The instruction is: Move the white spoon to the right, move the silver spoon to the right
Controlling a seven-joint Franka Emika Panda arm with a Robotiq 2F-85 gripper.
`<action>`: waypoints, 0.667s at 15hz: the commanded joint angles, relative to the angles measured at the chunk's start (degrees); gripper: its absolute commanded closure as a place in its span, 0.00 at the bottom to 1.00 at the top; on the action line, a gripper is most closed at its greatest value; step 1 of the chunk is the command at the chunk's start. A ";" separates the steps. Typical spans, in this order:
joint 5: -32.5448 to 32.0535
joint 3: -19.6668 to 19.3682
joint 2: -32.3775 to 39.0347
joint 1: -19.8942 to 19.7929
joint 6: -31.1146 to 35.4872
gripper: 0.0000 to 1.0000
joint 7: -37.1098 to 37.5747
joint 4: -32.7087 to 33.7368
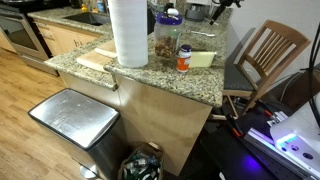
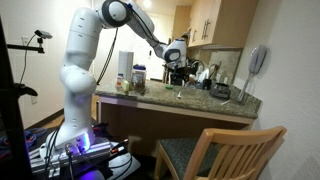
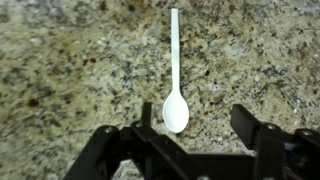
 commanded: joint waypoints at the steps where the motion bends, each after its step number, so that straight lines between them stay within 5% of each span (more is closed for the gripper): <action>1: 4.00 0.65 -12.46 -2.01 -15.02 0.00 -9.85 -5.70; 7: 1.73 1.51 -24.12 -1.58 -40.71 0.00 -13.24 -10.85; 10: 1.66 4.13 -26.70 -0.85 -46.31 0.00 -12.34 -14.29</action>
